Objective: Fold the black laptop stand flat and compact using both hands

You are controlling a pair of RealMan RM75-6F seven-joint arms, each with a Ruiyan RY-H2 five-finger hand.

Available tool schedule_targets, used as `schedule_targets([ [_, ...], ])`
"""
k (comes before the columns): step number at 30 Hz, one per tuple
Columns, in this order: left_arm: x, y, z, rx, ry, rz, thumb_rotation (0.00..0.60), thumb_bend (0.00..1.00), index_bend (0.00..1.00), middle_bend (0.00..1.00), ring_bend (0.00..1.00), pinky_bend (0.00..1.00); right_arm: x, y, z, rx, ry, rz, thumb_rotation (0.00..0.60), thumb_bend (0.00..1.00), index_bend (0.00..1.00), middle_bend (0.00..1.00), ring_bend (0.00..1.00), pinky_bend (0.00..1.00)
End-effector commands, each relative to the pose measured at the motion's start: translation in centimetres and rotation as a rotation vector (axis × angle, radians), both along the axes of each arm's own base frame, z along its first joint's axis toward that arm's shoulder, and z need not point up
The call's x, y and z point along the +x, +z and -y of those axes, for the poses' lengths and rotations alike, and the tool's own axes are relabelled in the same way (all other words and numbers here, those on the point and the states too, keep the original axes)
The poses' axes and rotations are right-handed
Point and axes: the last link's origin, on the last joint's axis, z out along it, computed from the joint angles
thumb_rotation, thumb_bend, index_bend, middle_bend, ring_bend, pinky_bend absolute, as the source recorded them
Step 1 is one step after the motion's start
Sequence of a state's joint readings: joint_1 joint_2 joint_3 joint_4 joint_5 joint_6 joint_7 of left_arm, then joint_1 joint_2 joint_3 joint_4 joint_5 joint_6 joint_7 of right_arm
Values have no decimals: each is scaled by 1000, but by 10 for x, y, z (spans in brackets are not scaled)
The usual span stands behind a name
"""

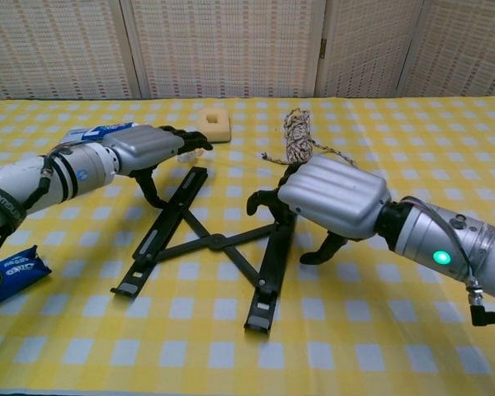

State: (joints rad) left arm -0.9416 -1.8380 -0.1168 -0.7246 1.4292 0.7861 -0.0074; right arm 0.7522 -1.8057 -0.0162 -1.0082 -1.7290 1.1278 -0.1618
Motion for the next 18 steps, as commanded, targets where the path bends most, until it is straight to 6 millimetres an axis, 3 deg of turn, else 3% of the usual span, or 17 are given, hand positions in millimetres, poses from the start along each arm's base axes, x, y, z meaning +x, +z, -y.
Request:
schedule_targets([
  [1, 0, 0, 1, -3, 2, 2, 600, 195, 6, 0, 0, 0, -1, -1, 0, 2, 3, -2, 600, 182, 293, 489, 424, 288],
  [18, -3, -1, 10, -37, 53, 51, 600, 194, 7, 0, 0, 0, 1, -20, -3, -27, 89, -38, 600, 182, 336, 520, 449, 309],
])
